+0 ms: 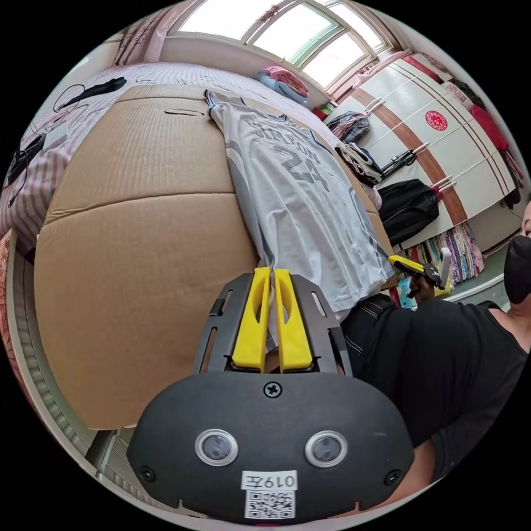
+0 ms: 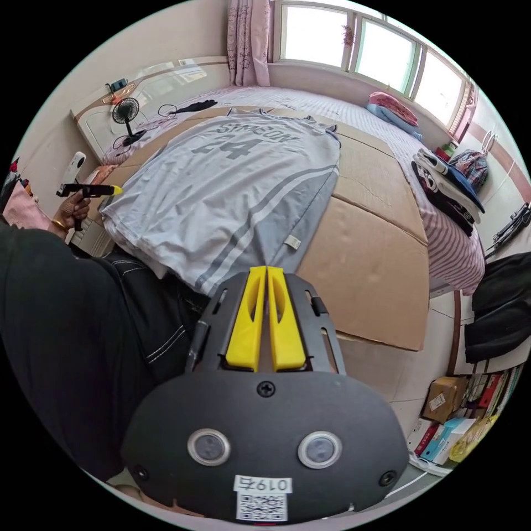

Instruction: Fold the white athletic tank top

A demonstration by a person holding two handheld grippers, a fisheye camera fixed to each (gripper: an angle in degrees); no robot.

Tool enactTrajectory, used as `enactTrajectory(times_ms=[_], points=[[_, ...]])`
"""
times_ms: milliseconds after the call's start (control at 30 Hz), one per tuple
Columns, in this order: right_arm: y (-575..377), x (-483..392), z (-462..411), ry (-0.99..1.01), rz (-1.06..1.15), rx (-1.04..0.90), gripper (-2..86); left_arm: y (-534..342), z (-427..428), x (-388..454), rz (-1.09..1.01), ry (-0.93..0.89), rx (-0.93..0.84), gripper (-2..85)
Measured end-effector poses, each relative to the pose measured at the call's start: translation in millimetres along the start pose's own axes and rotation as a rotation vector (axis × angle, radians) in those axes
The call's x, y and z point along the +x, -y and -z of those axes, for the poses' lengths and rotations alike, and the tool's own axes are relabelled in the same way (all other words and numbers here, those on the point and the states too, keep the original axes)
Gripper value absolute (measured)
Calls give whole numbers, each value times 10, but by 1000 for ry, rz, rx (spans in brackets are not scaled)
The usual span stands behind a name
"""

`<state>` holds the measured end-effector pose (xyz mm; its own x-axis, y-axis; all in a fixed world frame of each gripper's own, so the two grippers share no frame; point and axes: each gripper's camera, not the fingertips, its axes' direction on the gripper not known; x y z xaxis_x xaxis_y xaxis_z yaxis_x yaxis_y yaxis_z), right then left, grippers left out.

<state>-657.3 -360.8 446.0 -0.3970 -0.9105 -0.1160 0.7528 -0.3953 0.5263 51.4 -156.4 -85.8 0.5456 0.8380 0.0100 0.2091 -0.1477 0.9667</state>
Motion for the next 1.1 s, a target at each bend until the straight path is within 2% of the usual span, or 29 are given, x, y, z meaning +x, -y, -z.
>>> enactTrajectory(times_ms=[133,333,400,500,633,733,833,900,1000,1100], points=[[-89,433,195,-11,-51,26,-9,73,57,185,-66,15,-14,17],[-105,1124,393,244,-181,200,-7,162,259,357,-111,34,12,14],[-19,1240,372,230,-185,175,-6,177,349,373,-116,4,42,15],[82,1367,150,166,-161,19,-6,163,325,397,-133,-11,1,17],[97,1500,-350,298,-144,-207,-5,37,137,385,-126,-33,-94,28],[109,1582,-568,295,-174,-232,-3,-19,56,312,-103,-72,-133,48],[155,1695,-672,374,-201,-194,0,-34,23,274,-98,-129,-147,80],[211,1660,-765,389,-167,-210,-2,-29,-62,285,-106,-96,-183,76],[284,1617,-797,303,-125,-242,-5,-30,-221,376,-168,-52,-240,43],[293,1745,-697,245,-136,-240,-1,-42,-209,438,-243,-111,-245,30]])
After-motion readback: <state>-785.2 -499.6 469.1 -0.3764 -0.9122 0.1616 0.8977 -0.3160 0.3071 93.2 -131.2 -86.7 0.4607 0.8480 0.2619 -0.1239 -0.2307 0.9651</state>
